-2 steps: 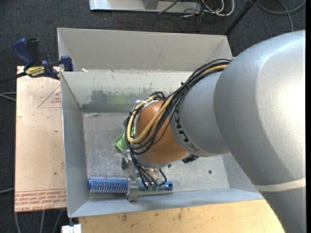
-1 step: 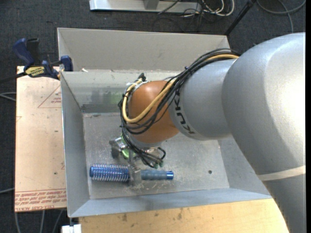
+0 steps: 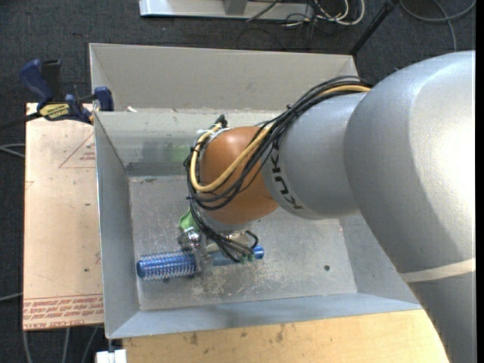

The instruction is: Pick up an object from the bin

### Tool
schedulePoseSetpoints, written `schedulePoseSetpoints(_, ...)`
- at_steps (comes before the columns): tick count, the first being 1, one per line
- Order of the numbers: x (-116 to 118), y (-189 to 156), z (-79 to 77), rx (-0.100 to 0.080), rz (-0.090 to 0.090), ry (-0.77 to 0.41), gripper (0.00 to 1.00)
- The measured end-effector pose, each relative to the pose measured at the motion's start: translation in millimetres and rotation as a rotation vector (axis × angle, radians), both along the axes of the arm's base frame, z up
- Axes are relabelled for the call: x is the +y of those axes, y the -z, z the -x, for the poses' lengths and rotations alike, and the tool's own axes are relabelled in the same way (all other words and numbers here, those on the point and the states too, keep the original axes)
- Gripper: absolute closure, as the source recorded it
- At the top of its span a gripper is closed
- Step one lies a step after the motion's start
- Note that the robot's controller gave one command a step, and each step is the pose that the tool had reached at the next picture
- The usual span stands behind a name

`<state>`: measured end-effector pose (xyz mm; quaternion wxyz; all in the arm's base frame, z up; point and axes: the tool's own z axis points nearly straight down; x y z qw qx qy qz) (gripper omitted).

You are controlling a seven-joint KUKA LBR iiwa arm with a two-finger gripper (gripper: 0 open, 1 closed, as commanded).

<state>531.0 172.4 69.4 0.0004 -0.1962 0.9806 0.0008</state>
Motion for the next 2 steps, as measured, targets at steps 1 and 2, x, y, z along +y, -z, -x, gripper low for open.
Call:
schedulePoseSetpoints(1,-99.3,-118.1,-1.0,-0.005,0.003,-0.318,1.0)
schedulePoseSetpoints(2,-104.1,-175.5,-1.7,-0.008,0.001,-0.322,1.0)
